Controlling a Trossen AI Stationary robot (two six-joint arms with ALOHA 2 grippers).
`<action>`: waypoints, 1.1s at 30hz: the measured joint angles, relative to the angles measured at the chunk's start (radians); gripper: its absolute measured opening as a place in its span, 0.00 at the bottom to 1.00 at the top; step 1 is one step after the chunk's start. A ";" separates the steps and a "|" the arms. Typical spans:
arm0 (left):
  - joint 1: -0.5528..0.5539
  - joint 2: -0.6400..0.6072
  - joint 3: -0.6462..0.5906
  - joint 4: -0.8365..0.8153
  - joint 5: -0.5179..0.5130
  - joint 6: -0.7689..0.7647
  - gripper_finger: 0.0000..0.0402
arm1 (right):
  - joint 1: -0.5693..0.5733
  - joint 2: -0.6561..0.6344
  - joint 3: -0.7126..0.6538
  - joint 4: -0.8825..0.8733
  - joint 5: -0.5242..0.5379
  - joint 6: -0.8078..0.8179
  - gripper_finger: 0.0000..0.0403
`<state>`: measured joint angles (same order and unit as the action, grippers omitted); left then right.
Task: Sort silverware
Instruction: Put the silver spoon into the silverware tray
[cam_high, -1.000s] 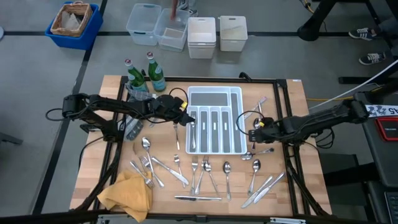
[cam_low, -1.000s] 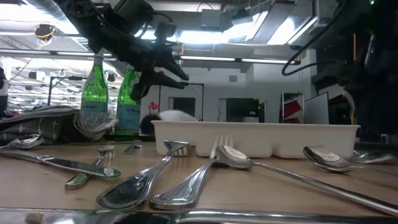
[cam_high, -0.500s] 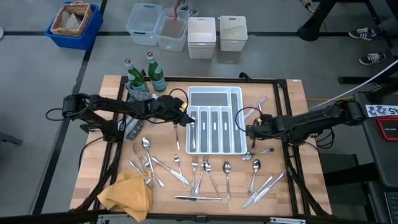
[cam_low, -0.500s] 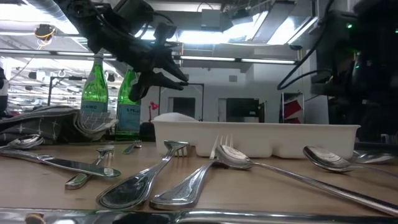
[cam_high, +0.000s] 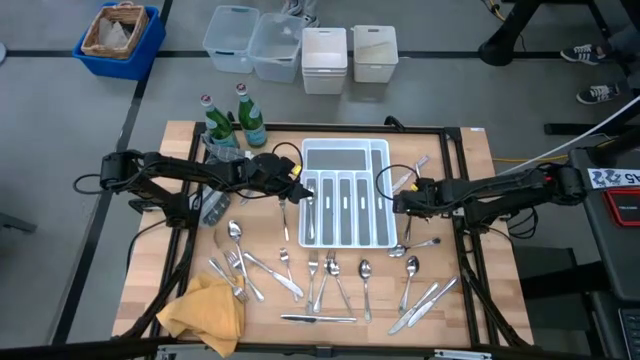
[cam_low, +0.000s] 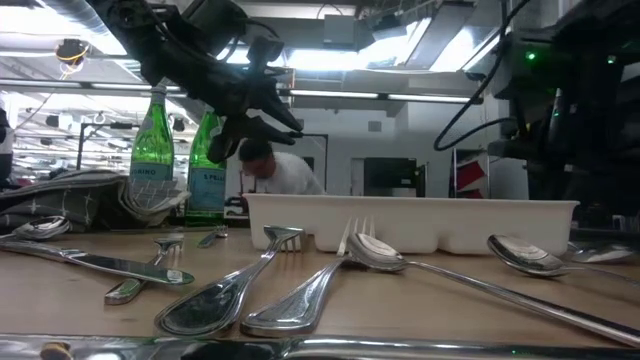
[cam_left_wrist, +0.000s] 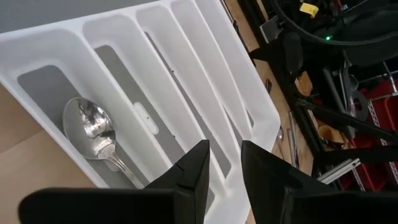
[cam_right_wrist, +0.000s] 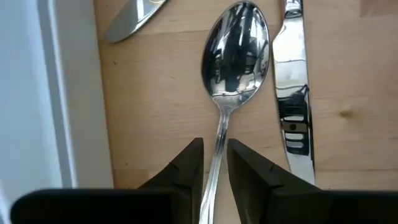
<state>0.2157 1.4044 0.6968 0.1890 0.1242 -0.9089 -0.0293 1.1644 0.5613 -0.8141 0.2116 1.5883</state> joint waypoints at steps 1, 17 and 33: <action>0.000 0.000 0.000 0.000 0.000 0.000 0.20 | 0.000 0.011 0.000 0.004 -0.002 0.000 0.19; 0.000 0.000 0.000 -0.006 0.000 0.000 0.20 | 0.002 0.169 0.000 0.061 0.039 -0.003 0.19; 0.000 0.000 0.000 -0.021 0.002 -0.008 0.20 | 0.002 0.218 0.007 0.065 0.022 -0.078 0.03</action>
<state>0.2157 1.4044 0.6968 0.1677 0.1264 -0.9169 -0.0269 1.3820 0.5683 -0.7495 0.2334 1.5106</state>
